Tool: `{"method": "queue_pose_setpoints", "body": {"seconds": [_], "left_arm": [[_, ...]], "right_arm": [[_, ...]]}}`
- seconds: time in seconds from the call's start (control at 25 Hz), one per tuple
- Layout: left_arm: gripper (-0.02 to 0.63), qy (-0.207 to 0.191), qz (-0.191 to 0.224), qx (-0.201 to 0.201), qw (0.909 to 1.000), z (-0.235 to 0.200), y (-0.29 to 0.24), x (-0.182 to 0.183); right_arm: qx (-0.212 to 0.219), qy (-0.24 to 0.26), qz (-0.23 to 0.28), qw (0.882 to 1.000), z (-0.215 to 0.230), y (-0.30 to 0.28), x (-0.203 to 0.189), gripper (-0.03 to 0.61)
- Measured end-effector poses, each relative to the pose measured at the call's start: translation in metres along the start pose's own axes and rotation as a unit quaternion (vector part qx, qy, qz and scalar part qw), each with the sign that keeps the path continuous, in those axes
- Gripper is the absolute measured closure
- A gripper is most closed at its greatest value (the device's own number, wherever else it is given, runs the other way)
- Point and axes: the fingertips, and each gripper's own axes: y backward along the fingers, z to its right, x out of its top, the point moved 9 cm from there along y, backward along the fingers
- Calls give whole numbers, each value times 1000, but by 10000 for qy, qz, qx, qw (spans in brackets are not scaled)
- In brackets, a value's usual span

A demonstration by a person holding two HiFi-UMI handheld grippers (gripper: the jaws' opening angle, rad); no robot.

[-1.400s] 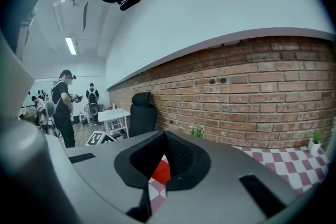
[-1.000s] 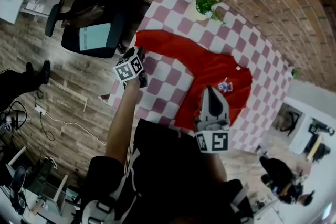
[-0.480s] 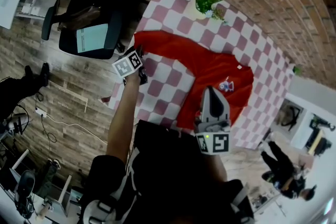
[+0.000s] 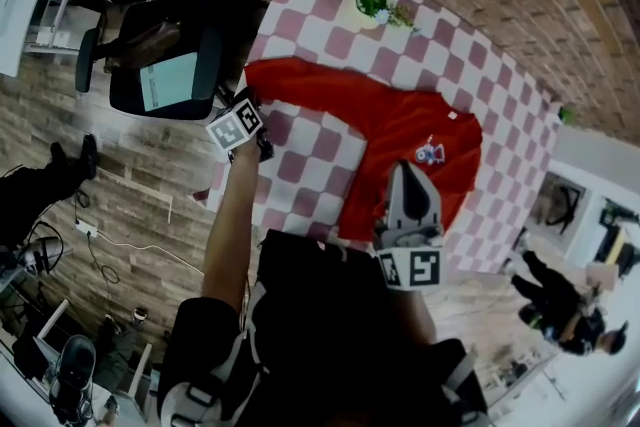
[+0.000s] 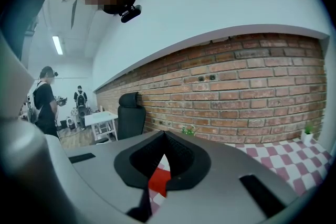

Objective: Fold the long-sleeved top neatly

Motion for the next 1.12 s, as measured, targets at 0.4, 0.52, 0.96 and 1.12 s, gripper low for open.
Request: {"method": "queue_pose_setpoints", "body": {"seconds": [0.4,0.52,0.96,1.12], "left_arm": [[583,-968,447,-244,9940,38,26,4],[584,-1487,586,-341,9866,61,37,6],[584,-3154,975,-1176,9366,164,73,-3],[584,-3539,886,-1536,9183,195,78,-26]], "right_arm": [[-449,-100,64,9989,27,38,-9,571],[-652,-71,107,9978,38,56,-11,571],[-1540,-404,-162,9871,74,117,-34,571],[-1820,-501,-184,9819,85,139,-48,571]]}}
